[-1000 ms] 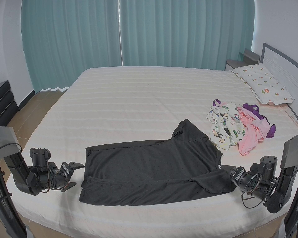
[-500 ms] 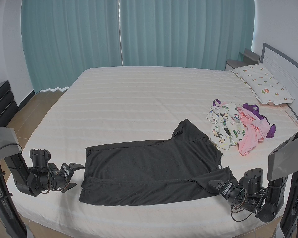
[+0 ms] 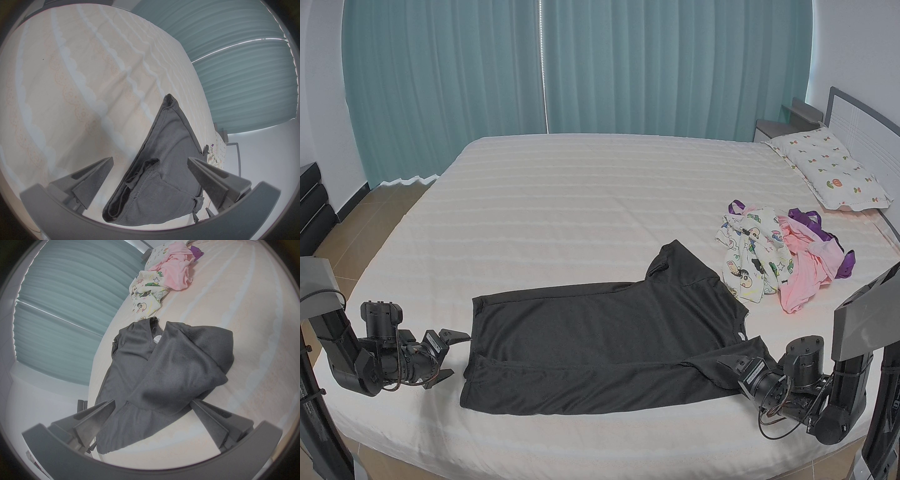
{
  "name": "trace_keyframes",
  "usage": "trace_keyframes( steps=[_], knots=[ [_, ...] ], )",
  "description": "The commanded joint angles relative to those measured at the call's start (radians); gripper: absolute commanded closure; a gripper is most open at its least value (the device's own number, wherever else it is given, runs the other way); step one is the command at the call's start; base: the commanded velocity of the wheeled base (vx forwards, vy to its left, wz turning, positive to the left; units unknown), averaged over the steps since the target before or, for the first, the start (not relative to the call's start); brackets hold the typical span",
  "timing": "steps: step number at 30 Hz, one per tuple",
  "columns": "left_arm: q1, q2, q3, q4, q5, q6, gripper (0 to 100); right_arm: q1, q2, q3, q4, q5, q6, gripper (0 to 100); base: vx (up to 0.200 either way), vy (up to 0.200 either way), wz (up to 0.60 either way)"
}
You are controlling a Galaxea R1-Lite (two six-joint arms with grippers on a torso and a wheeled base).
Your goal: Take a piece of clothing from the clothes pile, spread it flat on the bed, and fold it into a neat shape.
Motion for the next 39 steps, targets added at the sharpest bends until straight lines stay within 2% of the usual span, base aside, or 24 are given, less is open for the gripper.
trace_keyframes(
  steps=[1,16,17,24,32,37,38,39],
  knots=[
    [-0.001,0.002,0.0,0.0,0.0,0.0,0,-0.004,0.002,-0.018,-0.011,-0.001,0.012,0,0.0,0.0,0.0],
    [-0.001,0.002,-0.002,0.0,0.001,0.0,0,-0.013,0.004,-0.047,-0.006,-0.043,0.044,0,0.0,0.0,0.0],
    [-0.001,0.002,-0.003,0.0,0.0,0.0,0,-0.013,0.004,-0.044,-0.006,-0.043,0.044,100,0.0,0.0,0.0],
    [-0.001,0.004,-0.005,0.0,0.001,0.0,0,0.017,0.004,-0.035,-0.003,-0.046,0.041,100,0.0,0.0,0.0],
    [-0.001,0.007,-0.006,0.0,0.001,0.0,0,0.013,-0.018,-0.046,-0.006,-0.066,0.026,100,0.0,0.0,0.0],
    [-0.001,0.005,-0.003,0.0,0.003,0.0,0,0.005,-0.087,-0.103,0.0,-0.052,-0.099,100,0.0,0.0,0.0],
    [-0.001,0.005,-0.003,0.0,0.003,0.0,0,0.005,-0.087,-0.103,0.0,-0.052,-0.099,100,0.0,0.0,0.0],
    [-0.001,0.007,-0.003,0.0,0.003,0.0,0,-0.016,-0.12,-0.129,0.032,-0.051,-0.137,100,0.0,0.0,0.0]
  ],
)
